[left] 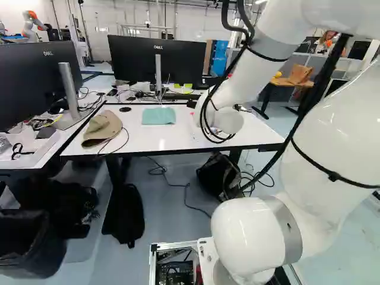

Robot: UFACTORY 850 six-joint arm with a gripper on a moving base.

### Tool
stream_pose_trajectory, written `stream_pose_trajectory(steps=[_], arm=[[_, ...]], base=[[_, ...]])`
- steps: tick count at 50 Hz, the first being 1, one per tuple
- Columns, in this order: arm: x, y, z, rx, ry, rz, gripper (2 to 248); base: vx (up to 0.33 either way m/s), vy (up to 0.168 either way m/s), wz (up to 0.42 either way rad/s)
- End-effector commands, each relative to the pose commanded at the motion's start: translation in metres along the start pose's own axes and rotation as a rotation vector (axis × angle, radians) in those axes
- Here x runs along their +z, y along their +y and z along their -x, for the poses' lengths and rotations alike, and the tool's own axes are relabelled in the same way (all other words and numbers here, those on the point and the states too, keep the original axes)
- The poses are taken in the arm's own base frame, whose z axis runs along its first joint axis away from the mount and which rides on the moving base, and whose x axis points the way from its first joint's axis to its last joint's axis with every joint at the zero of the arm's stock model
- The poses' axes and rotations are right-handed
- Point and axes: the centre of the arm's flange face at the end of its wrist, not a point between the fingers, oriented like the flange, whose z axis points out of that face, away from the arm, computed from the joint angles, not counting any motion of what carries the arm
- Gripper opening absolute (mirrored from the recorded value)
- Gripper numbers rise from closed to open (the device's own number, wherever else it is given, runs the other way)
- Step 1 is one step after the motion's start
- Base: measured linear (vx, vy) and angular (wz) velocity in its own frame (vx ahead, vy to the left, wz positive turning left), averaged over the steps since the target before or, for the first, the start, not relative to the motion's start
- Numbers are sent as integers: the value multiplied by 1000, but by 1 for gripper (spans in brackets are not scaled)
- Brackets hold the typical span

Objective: Clean the table with the green towel

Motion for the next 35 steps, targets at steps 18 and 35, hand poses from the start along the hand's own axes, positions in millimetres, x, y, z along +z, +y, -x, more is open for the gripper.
stream_pose_trajectory(steps=[18,35], arm=[[37,-8,-7,-3,2,-17,247],[72,-20,-13,-8,8,-41,247]], base=[[0,0,0],[0,0,0]])
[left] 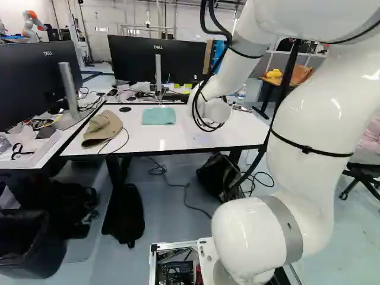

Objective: Clean the table with the green towel

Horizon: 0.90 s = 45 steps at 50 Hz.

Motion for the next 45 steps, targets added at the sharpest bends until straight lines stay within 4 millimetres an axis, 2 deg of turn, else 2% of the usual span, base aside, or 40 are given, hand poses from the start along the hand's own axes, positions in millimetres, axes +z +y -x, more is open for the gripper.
stream_pose_trajectory(steps=[45], arm=[[83,-46,-4,-8,-15,-71,247]], base=[[0,0,0]])
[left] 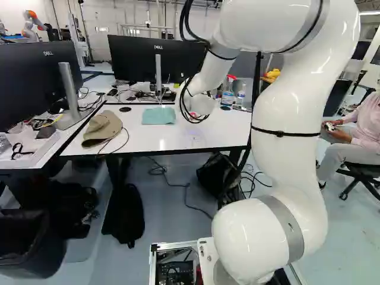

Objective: Clean the table with the green towel

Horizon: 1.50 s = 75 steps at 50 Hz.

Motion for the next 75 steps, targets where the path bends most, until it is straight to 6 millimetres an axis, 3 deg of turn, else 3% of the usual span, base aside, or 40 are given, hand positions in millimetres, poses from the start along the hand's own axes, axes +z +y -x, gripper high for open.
stream_pose_trajectory(steps=[32,75], arm=[[50,-37,11,25,-132,-25,247],[101,-99,36,-1,-395,-105,247]], base=[[0,0,0],[0,0,0]])
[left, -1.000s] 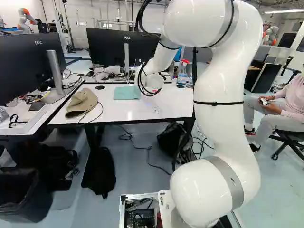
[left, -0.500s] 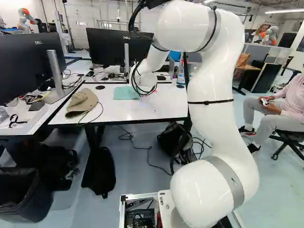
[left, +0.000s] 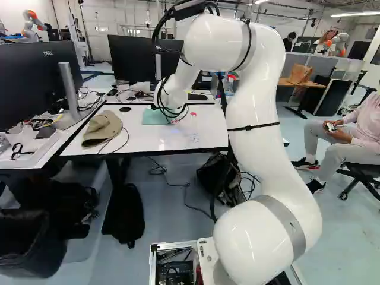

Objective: Clean the table with the green towel

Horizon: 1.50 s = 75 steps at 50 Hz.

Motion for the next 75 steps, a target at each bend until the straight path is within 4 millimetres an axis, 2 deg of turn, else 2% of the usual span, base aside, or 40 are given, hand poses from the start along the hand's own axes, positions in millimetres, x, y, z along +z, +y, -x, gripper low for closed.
stream_pose_trajectory(steps=[13,29,30,34,35,40,41,45,46,50,51,55,56,75], arm=[[17,-18,1,-30,-76,-26,247],[17,-18,2,-30,-88,-25,247],[17,-18,2,-30,-88,-25,225],[17,-18,2,-30,-88,-25,225],[17,-18,2,-30,-88,-25,187],[17,-18,2,-30,-88,-25,187],[17,-18,2,-30,-88,-25,149],[17,-18,2,-30,-88,-25,149],[17,-18,2,-30,-88,-25,112],[17,-18,2,-30,-88,-25,112],[17,-18,2,-30,-88,-25,75],[17,-18,2,-30,-88,-25,75],[17,-18,2,-30,-88,-25,46],[10,-18,-6,-30,-74,-26,41]], base=[[0,0,0],[0,0,0],[0,0,0],[0,0,0],[0,0,0],[0,0,0],[0,0,0],[0,0,0],[0,0,0],[0,0,0],[0,0,0],[0,0,0],[0,0,0],[0,0,0]])
